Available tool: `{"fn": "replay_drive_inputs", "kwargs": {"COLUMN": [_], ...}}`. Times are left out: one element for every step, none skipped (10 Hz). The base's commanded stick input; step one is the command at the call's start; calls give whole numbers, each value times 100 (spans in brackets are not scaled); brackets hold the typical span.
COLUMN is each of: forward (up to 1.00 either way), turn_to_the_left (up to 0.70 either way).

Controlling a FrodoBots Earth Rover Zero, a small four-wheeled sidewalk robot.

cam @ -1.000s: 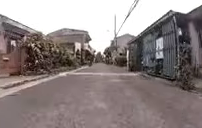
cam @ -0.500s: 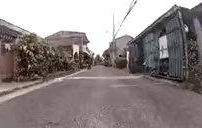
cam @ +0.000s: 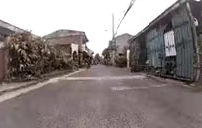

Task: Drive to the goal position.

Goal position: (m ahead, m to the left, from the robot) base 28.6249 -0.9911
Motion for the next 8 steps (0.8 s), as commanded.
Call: {"fn": "replay_drive_inputs", "kwargs": {"forward": [70, 70, 70, 70, 70, 70, 70, 70], "turn_to_the_left": [0, 0, 0, 0, 0, 0, 0, 0]}}
